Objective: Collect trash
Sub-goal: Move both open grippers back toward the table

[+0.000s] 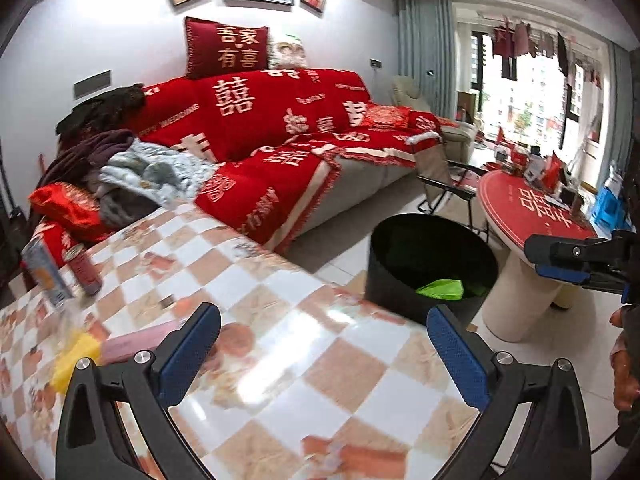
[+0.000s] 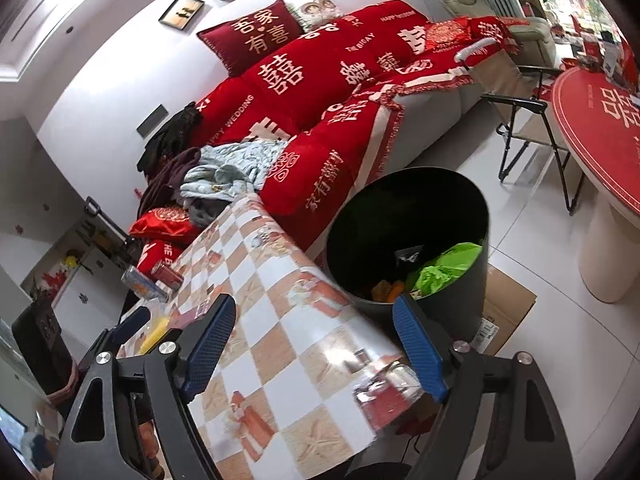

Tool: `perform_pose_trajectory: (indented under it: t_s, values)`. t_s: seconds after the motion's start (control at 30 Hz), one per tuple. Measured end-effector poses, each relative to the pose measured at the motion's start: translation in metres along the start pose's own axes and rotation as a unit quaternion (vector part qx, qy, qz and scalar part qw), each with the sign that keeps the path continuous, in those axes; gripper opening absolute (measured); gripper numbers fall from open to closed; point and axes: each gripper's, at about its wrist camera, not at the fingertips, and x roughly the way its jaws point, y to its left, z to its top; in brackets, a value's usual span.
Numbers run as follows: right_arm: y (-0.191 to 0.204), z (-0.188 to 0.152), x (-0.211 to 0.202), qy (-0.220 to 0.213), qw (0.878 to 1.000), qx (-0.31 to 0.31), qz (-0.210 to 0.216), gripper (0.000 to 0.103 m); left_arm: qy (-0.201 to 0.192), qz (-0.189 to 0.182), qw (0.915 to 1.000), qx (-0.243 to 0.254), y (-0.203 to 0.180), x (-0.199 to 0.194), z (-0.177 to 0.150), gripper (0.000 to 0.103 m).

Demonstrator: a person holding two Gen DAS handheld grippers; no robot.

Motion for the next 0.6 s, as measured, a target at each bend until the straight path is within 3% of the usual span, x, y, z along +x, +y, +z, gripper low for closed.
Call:
perform_pose_trajectory:
  t_s: [0.07, 0.13, 0.33, 0.47, 0.6]
  values:
    - [0.011, -0.004, 0.001, 0.001, 1.000, -0.008, 0.001, 0.084, -0.004, 0.005, 0.9999, -0.011, 0.014, -0.006, -0.004, 0.103]
    - [0.026, -0.008, 0.004, 0.001, 1.000, -0.021, 0.000, 0.102, -0.008, 0.009, 0.9997, -0.020, 0.028, -0.013, -0.010, 0.103]
    - [0.060, -0.018, 0.012, -0.007, 0.998, -0.056, -0.003, 0.103, -0.024, 0.009, 0.9984, -0.050, 0.069, -0.032, -0.027, 0.103]
    - [0.084, -0.026, 0.026, 0.014, 0.997, -0.081, 0.000, 0.103, -0.008, -0.004, 0.9973, -0.073, 0.094, -0.036, -0.040, 0.103]
    - [0.108, -0.037, 0.045, 0.043, 0.993, -0.114, 0.004, 0.103, 0.016, 0.042, 0.9959, -0.079, 0.120, -0.036, -0.055, 0.103]
